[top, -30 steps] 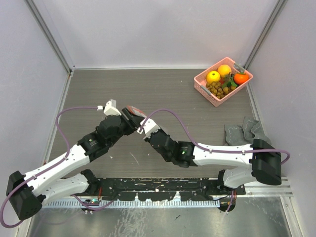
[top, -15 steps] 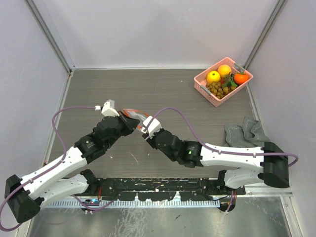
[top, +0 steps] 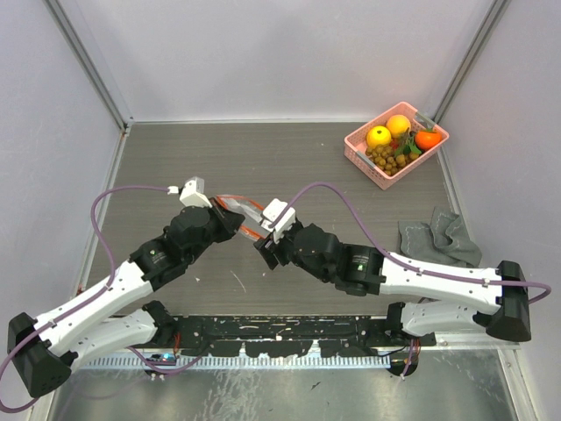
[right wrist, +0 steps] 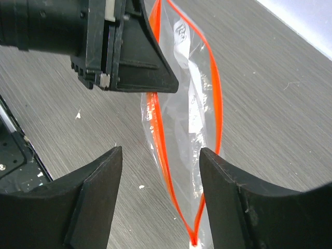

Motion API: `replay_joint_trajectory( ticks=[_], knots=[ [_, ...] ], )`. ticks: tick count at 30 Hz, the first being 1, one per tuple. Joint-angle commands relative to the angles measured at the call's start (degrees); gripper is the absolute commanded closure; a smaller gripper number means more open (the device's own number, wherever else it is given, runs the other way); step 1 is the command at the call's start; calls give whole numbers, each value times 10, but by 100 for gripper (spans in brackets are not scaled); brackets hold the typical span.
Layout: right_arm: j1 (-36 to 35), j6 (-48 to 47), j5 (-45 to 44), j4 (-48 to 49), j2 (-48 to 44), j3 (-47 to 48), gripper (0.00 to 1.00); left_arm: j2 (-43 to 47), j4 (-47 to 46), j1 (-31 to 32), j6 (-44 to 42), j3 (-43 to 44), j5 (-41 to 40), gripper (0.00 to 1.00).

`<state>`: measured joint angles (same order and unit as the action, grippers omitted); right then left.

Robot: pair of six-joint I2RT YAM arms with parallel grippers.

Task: Place the food in the zip-top bag and seal the zipper
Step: Open the zipper of the food storage bag.

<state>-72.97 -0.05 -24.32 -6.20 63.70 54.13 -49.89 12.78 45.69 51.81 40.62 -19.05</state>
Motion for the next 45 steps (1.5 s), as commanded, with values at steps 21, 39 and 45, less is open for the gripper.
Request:
replay_joint_trajectory(
  ticks=[21,39,45],
  knots=[
    [48,28,-166,38,82,-9,43,13,-37,-1,-42,23,75,100],
    [43,66,-228,25,88,5,100,33,-56,-1,-16,-2,67,57],
    [13,61,-317,44,97,12,100,37,-63,-1,10,-3,84,29]
  ],
)
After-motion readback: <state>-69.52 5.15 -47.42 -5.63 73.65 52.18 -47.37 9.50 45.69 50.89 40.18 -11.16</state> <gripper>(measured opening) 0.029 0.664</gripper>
